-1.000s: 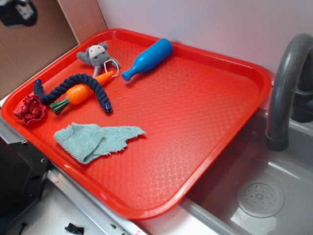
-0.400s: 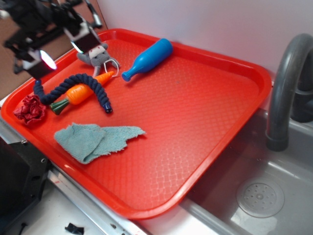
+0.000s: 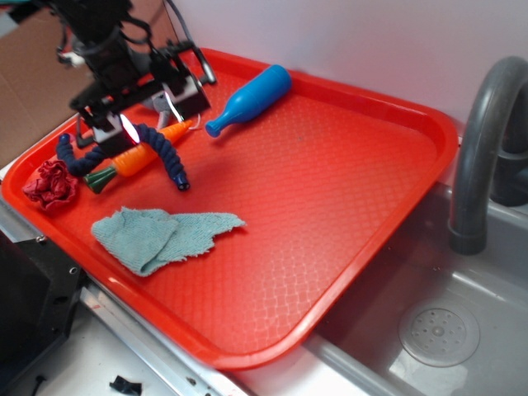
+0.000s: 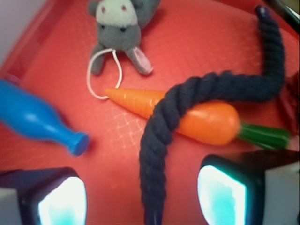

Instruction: Grab the blue rope.

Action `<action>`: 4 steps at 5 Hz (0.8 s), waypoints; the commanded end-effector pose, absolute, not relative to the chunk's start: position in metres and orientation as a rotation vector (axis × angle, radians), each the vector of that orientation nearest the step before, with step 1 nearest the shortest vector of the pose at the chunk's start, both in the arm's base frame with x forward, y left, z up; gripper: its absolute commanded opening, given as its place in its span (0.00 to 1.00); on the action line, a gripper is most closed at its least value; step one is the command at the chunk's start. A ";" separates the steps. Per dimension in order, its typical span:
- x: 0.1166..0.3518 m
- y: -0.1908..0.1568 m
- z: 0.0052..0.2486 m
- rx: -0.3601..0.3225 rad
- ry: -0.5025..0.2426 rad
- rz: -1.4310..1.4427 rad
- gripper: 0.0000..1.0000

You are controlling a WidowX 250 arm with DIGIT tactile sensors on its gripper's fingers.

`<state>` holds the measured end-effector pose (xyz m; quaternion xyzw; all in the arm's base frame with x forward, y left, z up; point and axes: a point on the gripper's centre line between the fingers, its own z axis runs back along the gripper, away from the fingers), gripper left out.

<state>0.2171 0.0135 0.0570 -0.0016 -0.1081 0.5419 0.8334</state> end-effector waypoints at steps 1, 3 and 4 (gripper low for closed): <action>0.222 0.019 0.028 0.018 -0.222 1.117 1.00; 0.217 0.013 0.018 0.015 -0.207 1.093 0.00; 0.215 0.012 0.019 0.014 -0.208 1.090 0.00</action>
